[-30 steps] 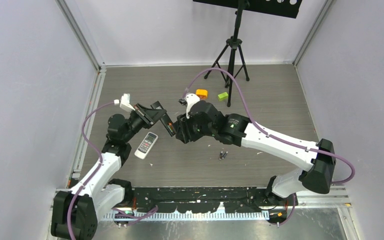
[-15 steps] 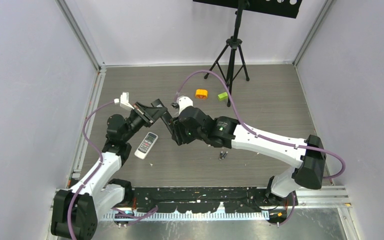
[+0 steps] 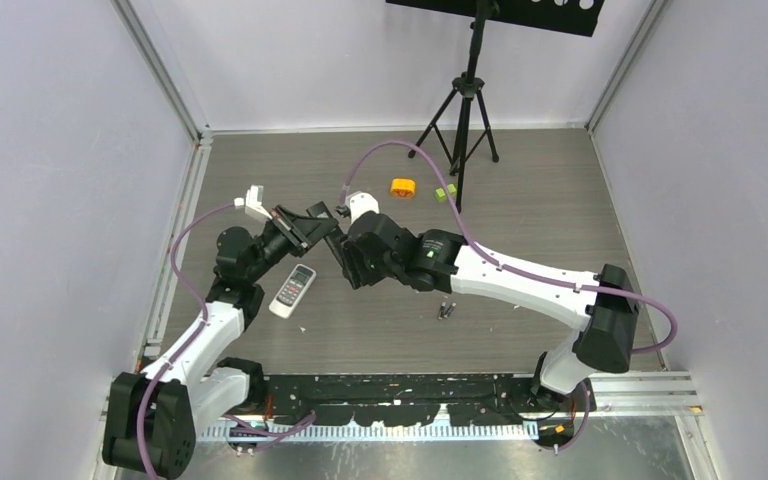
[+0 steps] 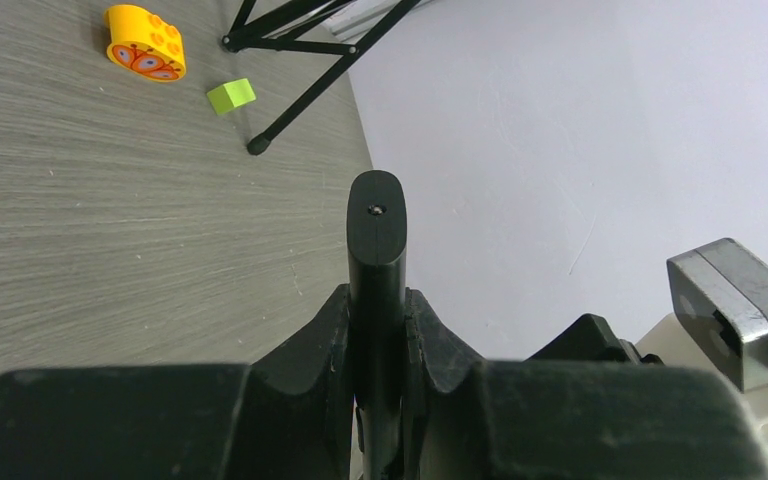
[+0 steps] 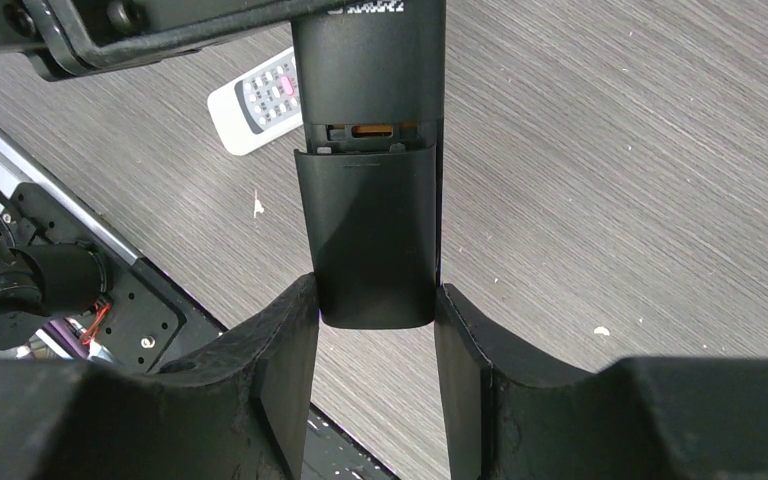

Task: Load the batteries into the remote control
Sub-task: Load the battery cover into the remote control.

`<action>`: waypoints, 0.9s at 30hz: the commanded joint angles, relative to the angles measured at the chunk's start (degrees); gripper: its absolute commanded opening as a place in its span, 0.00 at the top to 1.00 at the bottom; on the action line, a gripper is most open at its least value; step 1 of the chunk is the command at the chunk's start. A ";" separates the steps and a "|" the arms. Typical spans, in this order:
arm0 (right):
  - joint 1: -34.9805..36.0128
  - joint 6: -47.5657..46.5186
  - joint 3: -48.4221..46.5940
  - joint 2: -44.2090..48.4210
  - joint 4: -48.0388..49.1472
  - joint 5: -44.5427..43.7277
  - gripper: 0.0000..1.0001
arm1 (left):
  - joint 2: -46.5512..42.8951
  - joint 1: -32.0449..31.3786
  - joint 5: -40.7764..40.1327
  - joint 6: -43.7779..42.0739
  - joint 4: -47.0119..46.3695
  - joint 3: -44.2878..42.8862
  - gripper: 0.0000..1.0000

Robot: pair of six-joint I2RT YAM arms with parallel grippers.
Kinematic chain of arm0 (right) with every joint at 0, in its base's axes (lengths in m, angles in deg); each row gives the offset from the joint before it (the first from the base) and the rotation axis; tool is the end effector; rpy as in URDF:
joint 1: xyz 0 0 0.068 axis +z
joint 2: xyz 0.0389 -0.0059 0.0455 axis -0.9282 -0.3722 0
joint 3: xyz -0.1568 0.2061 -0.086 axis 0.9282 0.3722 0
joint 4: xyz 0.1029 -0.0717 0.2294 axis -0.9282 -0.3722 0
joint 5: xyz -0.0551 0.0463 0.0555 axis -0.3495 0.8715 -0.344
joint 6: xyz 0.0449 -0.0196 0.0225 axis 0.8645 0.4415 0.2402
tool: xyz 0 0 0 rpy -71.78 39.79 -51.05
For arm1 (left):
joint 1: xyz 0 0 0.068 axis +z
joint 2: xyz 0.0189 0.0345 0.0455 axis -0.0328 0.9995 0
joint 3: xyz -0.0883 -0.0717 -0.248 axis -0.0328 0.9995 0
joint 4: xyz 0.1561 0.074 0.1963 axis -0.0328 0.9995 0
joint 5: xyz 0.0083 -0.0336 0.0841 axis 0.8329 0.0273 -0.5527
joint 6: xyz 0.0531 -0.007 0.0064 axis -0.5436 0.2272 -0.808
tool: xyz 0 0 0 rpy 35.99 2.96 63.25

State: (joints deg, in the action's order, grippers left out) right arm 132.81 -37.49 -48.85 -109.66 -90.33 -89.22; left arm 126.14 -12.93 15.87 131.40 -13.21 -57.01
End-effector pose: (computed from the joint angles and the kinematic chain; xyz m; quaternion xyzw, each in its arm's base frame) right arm 0.1603 0.3182 0.3267 -0.2624 0.8657 0.2096 0.3711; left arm 0.2105 -0.0592 0.2558 -0.1545 0.6871 -0.5726 0.4196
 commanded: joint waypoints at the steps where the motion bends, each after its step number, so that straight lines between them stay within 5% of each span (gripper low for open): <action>1: 0.37 -0.44 -3.32 -0.77 -0.10 -0.41 0.60 | -0.49 -0.11 1.57 1.25 -3.29 -1.44 1.00; 27: -2.44 6.24 -12.17 -6.65 -9.78 3.83 0.56 | -2.31 -0.18 7.92 6.06 -4.36 -1.83 1.00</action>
State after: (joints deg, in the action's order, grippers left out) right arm 131.28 -33.16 -58.21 -115.10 -101.32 -86.49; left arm 126.07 -12.58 18.69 133.06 -12.87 -57.01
